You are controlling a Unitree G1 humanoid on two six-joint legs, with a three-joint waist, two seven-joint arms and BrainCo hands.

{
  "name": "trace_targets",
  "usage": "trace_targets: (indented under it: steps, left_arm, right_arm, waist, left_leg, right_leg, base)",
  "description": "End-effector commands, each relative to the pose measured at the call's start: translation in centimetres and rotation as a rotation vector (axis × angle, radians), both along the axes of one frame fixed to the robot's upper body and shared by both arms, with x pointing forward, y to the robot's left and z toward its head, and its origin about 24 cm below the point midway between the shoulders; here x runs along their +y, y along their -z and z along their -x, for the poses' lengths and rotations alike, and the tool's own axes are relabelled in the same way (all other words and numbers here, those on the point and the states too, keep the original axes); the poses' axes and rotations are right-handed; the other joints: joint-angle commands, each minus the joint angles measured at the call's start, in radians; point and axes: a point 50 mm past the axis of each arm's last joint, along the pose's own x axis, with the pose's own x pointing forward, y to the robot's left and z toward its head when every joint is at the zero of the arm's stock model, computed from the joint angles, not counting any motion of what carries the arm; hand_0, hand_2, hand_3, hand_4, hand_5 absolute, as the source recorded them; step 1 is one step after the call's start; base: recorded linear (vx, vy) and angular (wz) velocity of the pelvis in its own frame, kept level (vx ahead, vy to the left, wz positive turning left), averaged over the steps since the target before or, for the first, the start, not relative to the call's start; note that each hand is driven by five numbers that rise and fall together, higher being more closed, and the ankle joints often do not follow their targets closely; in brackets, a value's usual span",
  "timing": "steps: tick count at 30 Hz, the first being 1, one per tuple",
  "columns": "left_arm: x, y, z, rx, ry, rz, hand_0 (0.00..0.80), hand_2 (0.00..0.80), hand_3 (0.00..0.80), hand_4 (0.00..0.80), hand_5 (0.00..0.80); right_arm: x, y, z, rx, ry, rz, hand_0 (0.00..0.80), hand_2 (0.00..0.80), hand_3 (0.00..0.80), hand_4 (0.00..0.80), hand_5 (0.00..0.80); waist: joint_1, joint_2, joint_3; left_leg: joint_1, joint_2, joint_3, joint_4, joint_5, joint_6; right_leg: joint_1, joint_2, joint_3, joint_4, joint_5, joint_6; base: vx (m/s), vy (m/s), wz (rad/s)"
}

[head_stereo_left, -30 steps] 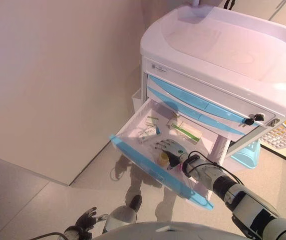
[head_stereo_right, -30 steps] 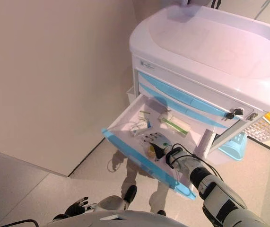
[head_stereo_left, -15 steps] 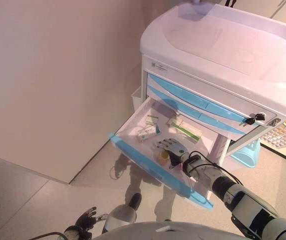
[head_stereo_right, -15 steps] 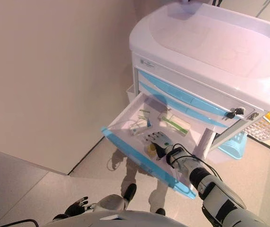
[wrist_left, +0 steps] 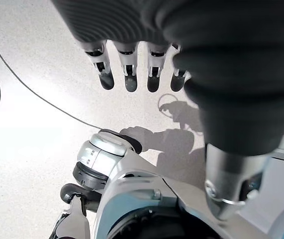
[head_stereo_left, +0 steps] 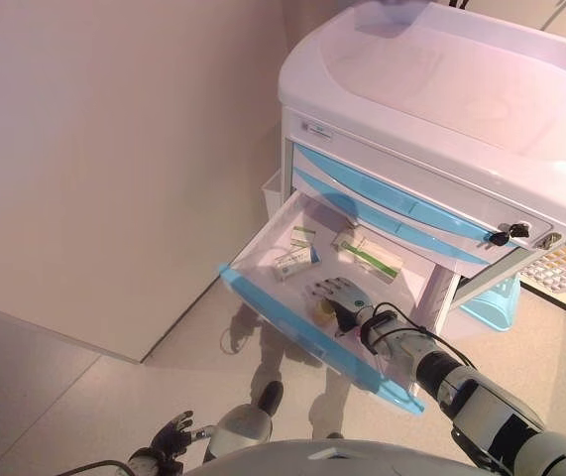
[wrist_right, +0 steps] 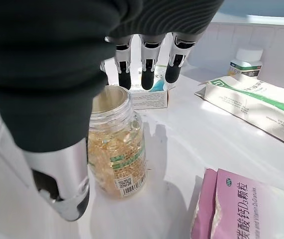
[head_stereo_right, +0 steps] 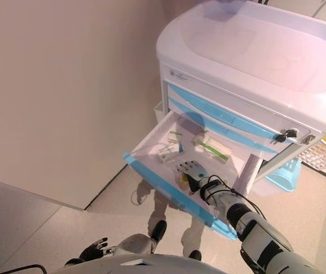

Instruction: Open the drawer and pick up the medicine

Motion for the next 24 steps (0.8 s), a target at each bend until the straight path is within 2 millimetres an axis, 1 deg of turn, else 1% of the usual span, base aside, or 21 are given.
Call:
trace_targets:
  steps: [1, 16, 24]
  left_arm:
    - [-0.13, -0.18, -1.31, -0.027, 0.080, -0.014, 0.000, 0.000, 0.000, 0.000, 0.000]
    - [-0.36, -0.08, -1.02, -0.022, 0.086, -0.008, 0.000, 0.000, 0.000, 0.000, 0.000]
    - [-0.46, -0.06, -0.96, -0.021, 0.091, -0.007, 0.000, 0.000, 0.000, 0.000, 0.000]
  right_arm:
    - [1.22, -2.15, -2.02, -0.119, -0.056, -0.001, 0.000, 0.000, 0.000, 0.000, 0.000]
    - [0.42, -2.19, -2.29, -0.161, 0.010, -0.017, 0.000, 0.000, 0.000, 0.000, 0.000]
    - [0.52, -2.13, -2.24, -0.160, 0.009, -0.021, 0.000, 0.000, 0.000, 0.000, 0.000]
  waist:
    - [0.026, -0.013, 0.000]
    - [0.028, -0.002, 0.007]
    - [0.032, 0.000, 0.010]
  left_leg:
    - [0.031, -0.035, -0.010, 0.003, -0.094, 0.014]
    - [0.030, -0.039, -0.018, 0.005, -0.093, 0.016]
    - [0.032, -0.043, -0.021, 0.008, -0.095, 0.019]
  right_leg:
    - [-0.015, -0.050, 0.003, 0.050, 0.018, 0.053]
    - [-0.017, -0.053, -0.001, 0.054, 0.018, 0.053]
    - [-0.016, -0.056, -0.004, 0.059, 0.017, 0.054]
  base:
    - [0.000, 0.000, 0.00]
    - [0.000, 0.000, 0.00]
    - [0.000, 0.000, 0.00]
